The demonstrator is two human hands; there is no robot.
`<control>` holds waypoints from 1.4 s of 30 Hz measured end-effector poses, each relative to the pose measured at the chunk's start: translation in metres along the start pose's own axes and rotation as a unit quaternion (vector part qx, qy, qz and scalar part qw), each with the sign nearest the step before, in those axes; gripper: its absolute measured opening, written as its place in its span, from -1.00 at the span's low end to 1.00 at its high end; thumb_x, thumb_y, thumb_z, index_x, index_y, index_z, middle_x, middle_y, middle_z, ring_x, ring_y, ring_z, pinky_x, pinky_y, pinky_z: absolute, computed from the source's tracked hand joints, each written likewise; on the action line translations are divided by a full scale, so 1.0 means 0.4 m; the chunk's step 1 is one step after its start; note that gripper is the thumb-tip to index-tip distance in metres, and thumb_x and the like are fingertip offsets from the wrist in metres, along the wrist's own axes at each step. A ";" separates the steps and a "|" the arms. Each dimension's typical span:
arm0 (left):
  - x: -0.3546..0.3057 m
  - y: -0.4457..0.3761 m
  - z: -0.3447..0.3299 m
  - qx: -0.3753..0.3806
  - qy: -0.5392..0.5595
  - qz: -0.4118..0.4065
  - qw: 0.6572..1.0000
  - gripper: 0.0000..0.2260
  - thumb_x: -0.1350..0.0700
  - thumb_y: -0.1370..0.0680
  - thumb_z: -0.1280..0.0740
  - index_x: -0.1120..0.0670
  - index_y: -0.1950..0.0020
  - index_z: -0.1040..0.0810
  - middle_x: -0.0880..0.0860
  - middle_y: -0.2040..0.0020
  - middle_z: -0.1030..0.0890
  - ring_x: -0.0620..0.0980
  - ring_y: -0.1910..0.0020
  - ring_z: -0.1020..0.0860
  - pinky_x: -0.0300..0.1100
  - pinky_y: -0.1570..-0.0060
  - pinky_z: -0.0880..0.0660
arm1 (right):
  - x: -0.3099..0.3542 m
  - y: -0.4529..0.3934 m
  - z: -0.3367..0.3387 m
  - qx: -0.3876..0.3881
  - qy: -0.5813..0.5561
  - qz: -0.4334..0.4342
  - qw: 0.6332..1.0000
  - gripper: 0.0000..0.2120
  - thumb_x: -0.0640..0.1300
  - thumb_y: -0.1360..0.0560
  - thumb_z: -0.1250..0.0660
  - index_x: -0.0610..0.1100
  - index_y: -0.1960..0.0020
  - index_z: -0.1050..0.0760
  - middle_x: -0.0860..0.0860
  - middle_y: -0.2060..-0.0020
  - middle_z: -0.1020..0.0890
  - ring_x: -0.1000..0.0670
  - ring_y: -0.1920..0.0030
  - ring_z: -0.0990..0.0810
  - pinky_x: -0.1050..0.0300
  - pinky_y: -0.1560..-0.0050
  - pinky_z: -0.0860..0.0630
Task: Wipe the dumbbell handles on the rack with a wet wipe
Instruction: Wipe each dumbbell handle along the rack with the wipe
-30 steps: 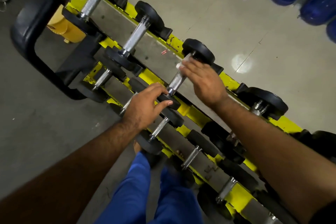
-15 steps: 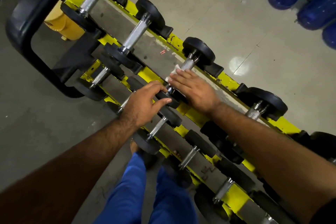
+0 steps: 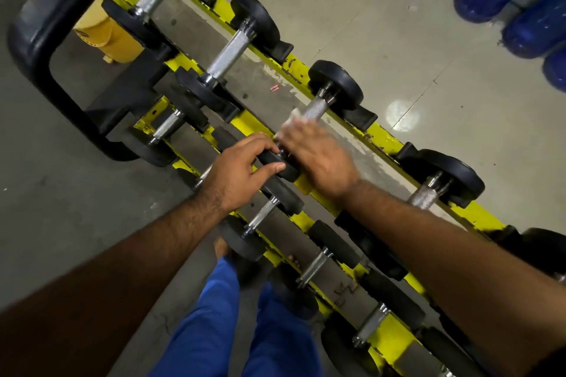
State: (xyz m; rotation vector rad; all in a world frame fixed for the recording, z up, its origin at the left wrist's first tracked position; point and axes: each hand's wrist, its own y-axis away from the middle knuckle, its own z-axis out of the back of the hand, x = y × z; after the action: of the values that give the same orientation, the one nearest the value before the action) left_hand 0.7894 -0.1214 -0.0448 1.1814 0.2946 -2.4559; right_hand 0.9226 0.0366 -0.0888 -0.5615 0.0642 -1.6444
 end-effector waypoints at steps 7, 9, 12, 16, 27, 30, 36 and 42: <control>-0.004 0.005 -0.007 -0.018 0.002 0.008 1.000 -0.76 -0.05 -0.46 -0.44 0.04 -0.04 -0.60 -0.11 -0.05 -0.58 -0.10 -0.07 -0.56 -0.12 -0.08 -0.50 | -0.061 -0.018 0.034 -0.044 0.042 -0.104 0.993 -0.51 -0.45 -0.51 -0.26 -0.26 -0.43 -0.43 -0.19 -0.40 -0.47 -0.18 -0.45 -0.40 -0.14 -0.41 -0.37; -0.004 0.006 -0.009 -0.022 0.004 0.011 1.000 -0.76 -0.05 -0.46 -0.44 0.05 -0.05 -0.59 -0.12 -0.06 -0.58 -0.11 -0.07 -0.56 -0.13 -0.08 -0.50 | -0.011 0.008 0.000 -0.009 0.008 -0.015 1.000 -0.62 -0.31 -0.61 -0.18 -0.30 -0.42 -0.42 -0.23 -0.40 -0.45 -0.22 -0.45 -0.39 -0.15 -0.47 -0.30; -0.006 0.006 -0.012 -0.031 0.011 0.017 0.999 -0.77 -0.01 -0.46 -0.46 0.06 -0.05 -0.59 -0.13 -0.05 -0.57 -0.16 -0.05 -0.55 -0.25 -0.07 -0.47 | -0.047 0.007 0.023 0.040 0.024 0.083 0.995 -0.61 -0.20 -0.70 0.00 -0.27 -0.43 -0.42 -0.21 -0.40 -0.46 -0.20 -0.46 -0.38 -0.15 -0.48 -0.29; -0.001 0.009 -0.017 -0.044 0.020 0.027 0.998 -0.75 -0.01 -0.45 -0.46 0.08 -0.05 -0.59 -0.11 -0.07 -0.58 -0.18 -0.10 -0.53 -0.36 -0.11 -0.42 | -0.062 -0.019 0.021 -0.014 0.035 -0.048 0.998 -0.61 -0.36 -0.61 -0.11 -0.28 -0.40 -0.46 -0.21 -0.37 -0.50 -0.22 -0.43 -0.41 -0.18 -0.44 -0.33; 0.005 0.001 -0.006 -0.031 0.054 0.035 0.997 -0.76 -0.06 -0.45 -0.43 0.02 -0.05 -0.58 -0.08 -0.06 -0.59 -0.21 -0.08 -0.54 -0.36 -0.06 -0.44 | -0.031 0.019 -0.012 0.037 0.002 0.094 0.995 -0.60 -0.26 -0.64 -0.12 -0.28 -0.46 -0.37 -0.21 -0.44 -0.41 -0.21 -0.49 -0.32 -0.14 -0.52 -0.20; 0.009 0.002 -0.009 -0.037 0.050 0.032 0.998 -0.77 -0.04 -0.46 -0.44 0.03 -0.04 -0.58 -0.05 -0.06 -0.60 -0.24 -0.11 -0.53 -0.43 -0.10 -0.40 | -0.084 -0.002 0.012 0.016 0.021 0.086 0.996 -0.62 -0.25 -0.68 -0.04 -0.25 -0.45 -0.40 -0.18 -0.42 -0.45 -0.18 -0.48 -0.35 -0.13 -0.50 -0.25; 0.003 0.004 -0.013 -0.039 0.044 0.026 0.998 -0.79 0.07 -0.45 -0.46 0.06 -0.05 -0.58 -0.02 -0.09 -0.61 -0.40 -0.14 -0.46 -0.50 -0.16 -0.34 | -0.013 0.008 -0.018 0.024 -0.008 0.100 0.995 -0.66 -0.22 -0.63 -0.19 -0.29 -0.35 -0.51 -0.21 -0.32 -0.55 -0.22 -0.39 -0.47 -0.18 -0.45 -0.31; 0.000 0.012 -0.025 -0.043 0.028 0.026 0.998 -0.77 0.02 -0.47 -0.45 0.08 -0.06 -0.57 -0.08 -0.09 -0.57 -0.20 -0.14 -0.53 -0.29 -0.16 -0.44 | -0.016 -0.014 0.004 0.008 0.013 -0.018 1.000 -0.58 -0.14 -0.71 0.01 -0.28 -0.32 -0.54 -0.20 -0.28 -0.58 -0.22 -0.38 -0.47 -0.16 -0.48 -0.28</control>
State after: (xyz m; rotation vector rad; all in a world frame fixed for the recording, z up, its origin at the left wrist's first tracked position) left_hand 0.7984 -0.1221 -0.0513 1.2067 0.3765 -2.3452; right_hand 0.9185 0.0441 -0.0876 -0.5312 0.0600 -1.6863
